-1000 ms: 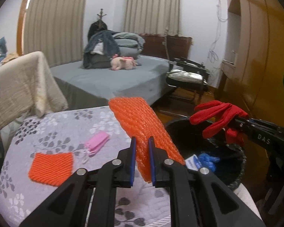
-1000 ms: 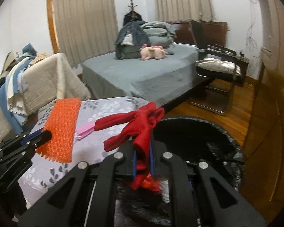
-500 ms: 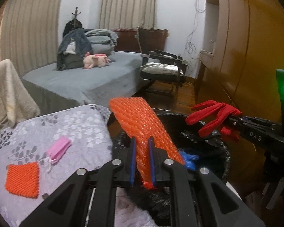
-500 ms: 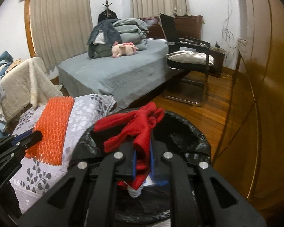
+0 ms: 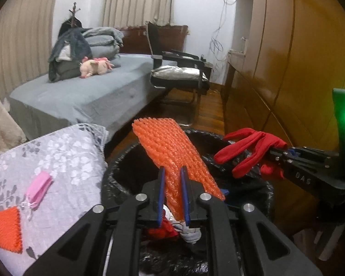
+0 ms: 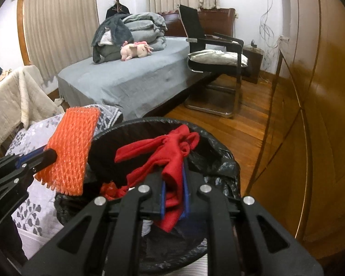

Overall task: Collect trash
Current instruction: 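Carry the mesh sleeve and red glove over the black bin and release both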

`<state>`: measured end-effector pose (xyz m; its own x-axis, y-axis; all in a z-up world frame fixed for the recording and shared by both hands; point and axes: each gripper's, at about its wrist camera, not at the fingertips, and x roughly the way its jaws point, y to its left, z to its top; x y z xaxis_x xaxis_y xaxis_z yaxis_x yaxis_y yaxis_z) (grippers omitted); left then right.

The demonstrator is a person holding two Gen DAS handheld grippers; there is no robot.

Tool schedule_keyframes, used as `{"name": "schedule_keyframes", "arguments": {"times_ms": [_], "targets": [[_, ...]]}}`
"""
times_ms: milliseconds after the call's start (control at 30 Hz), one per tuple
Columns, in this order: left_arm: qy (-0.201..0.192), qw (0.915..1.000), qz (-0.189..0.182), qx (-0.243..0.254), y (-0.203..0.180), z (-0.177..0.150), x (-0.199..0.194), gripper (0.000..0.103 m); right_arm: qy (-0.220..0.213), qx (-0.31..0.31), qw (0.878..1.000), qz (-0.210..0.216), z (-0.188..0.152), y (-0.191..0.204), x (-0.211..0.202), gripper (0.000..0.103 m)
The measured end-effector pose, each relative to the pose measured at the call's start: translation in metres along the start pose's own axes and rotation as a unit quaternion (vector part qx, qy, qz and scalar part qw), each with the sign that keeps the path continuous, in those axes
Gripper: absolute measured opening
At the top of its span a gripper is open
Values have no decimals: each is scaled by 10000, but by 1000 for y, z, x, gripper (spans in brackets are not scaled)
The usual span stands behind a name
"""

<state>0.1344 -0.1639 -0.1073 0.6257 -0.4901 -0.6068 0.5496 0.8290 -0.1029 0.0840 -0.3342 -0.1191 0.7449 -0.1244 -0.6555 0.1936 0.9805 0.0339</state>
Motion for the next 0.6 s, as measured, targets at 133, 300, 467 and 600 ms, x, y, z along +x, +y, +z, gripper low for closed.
{"name": "schedule_keyframes", "arguments": {"times_ms": [133,300,467,600], "targets": [[53,9999,-93,-62,5,-2,3,50,106,-43,9999,-85,-4,-2,8,51],[-35,9999,47,-133,16,-5,-8,69,50,-54,9998,-163,-7,-2,8,81],[-185,9983,469,-276,41,-10,-29,88,-111,-43,9999,-33,-4,6,-2,95],[-338,9947,840,-483,64,-15,-53,96,-239,-24,9997,97,1,16,-9,96]]}}
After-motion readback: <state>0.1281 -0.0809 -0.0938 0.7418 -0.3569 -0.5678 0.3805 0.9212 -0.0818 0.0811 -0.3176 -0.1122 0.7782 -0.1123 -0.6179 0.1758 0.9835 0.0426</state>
